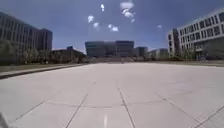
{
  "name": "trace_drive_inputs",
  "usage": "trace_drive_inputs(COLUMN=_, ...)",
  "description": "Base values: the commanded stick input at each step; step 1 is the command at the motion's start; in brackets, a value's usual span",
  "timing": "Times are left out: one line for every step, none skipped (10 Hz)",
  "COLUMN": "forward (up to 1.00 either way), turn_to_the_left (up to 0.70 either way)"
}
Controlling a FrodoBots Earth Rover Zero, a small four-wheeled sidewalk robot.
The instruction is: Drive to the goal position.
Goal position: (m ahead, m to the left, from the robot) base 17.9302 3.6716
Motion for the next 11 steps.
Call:
trace_drive_inputs(forward=0.5, turn_to_the_left=0.0)
trace_drive_inputs(forward=0.5, turn_to_the_left=0.0)
trace_drive_inputs(forward=0.5, turn_to_the_left=0.0)
trace_drive_inputs(forward=0.5, turn_to_the_left=0.0)
trace_drive_inputs(forward=0.5, turn_to_the_left=0.0)
trace_drive_inputs(forward=0.5, turn_to_the_left=0.0)
trace_drive_inputs(forward=0.5, turn_to_the_left=0.0)
trace_drive_inputs(forward=0.5, turn_to_the_left=0.0)
trace_drive_inputs(forward=0.5, turn_to_the_left=0.0)
trace_drive_inputs(forward=0.5, turn_to_the_left=0.0)
trace_drive_inputs(forward=0.5, turn_to_the_left=-0.04)
